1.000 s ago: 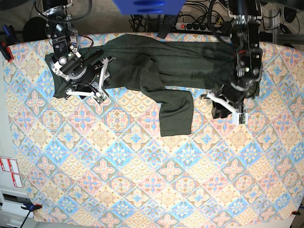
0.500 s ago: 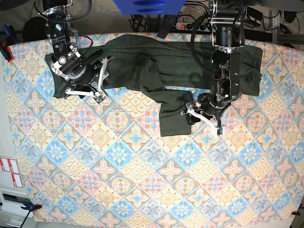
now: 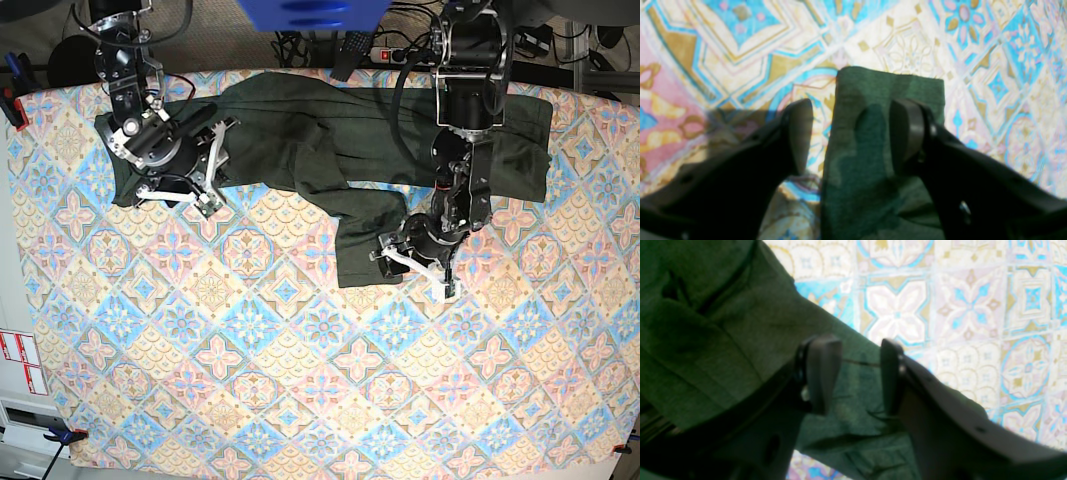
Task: Fold the T-shirt properly
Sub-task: 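Drag the held sleeve with the left gripper onto the shirt body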
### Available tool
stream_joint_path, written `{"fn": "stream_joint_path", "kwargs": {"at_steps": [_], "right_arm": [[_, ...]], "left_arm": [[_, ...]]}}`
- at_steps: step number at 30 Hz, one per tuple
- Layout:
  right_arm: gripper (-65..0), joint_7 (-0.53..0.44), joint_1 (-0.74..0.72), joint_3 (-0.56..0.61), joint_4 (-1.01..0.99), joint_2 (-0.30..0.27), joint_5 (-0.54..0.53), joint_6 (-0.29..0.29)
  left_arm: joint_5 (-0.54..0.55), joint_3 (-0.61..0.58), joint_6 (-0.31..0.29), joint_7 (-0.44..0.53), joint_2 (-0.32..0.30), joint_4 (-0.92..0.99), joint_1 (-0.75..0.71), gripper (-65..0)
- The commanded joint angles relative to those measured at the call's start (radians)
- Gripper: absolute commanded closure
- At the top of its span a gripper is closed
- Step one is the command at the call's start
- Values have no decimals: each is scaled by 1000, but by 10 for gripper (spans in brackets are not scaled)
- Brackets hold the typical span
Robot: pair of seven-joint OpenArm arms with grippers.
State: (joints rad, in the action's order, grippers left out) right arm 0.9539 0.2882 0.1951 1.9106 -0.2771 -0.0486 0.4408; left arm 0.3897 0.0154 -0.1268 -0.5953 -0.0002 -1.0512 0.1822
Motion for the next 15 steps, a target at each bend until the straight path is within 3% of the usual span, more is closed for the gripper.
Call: {"fn": "stream_joint_path", "kwargs": {"at_steps": [1, 5, 15], "right_arm": [[-232, -16, -7, -6, 16, -7, -1, -1], [-232, -14, -7, -6, 16, -7, -1, -1], [-232, -16, -5, -6, 17, -7, -1, -1]], "left_arm": [[-1, -38, 3, -45, 9, 1, 1, -364], [1, -150, 3, -45, 9, -1, 0, -312], [157, -170, 2, -45, -37, -4, 0, -7]]}}
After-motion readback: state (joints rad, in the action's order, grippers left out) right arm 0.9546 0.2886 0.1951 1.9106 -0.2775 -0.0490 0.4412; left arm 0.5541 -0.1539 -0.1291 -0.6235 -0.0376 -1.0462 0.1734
